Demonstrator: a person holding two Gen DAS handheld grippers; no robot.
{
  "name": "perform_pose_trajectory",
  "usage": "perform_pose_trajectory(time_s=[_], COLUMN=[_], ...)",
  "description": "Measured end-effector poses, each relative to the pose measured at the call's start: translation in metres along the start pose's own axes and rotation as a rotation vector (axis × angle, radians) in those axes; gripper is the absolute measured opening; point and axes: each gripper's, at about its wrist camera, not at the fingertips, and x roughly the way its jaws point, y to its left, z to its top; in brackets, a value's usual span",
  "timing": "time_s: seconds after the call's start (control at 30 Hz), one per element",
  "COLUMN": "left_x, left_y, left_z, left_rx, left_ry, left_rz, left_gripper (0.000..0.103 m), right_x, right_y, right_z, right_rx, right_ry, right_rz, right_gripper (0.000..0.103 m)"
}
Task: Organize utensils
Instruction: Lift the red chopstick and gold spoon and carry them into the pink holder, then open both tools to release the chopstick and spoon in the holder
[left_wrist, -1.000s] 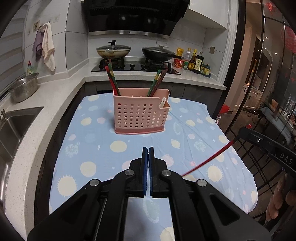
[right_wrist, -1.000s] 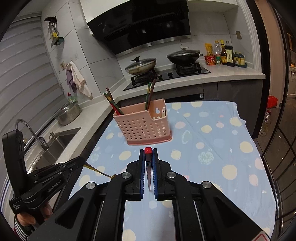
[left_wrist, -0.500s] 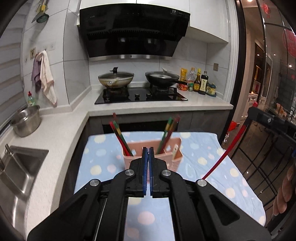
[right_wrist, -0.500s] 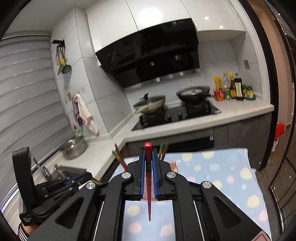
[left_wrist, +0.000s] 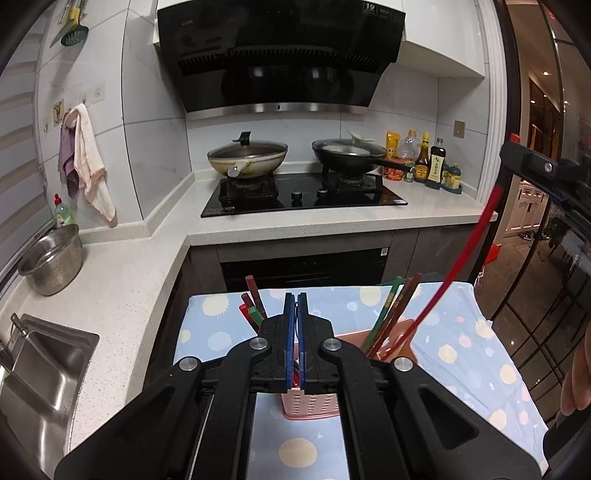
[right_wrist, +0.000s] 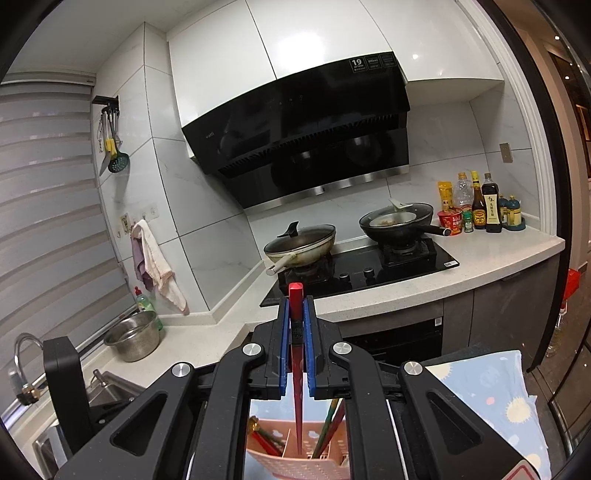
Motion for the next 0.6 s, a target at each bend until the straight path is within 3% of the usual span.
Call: perform_pose_trajectory(time_s=[0.27, 0.6], left_x=[0.036, 0.057], left_y=[0.003, 0.006], left_z=[-0.022, -0.038], left_rx=[-0.013, -0.039], left_ry=[0.071, 0.123], left_rz=[-0.007, -0.019], left_gripper=[0.001, 0.001], right_x=[0.045, 0.066], right_y=[-0.007, -0.013], right_z=[-0.030, -0.062], right_rx=[0.002, -0.012], right_ry=[0.115, 0.206], right_rz=[-0.011, -0.022], right_gripper=[0.007, 0.008])
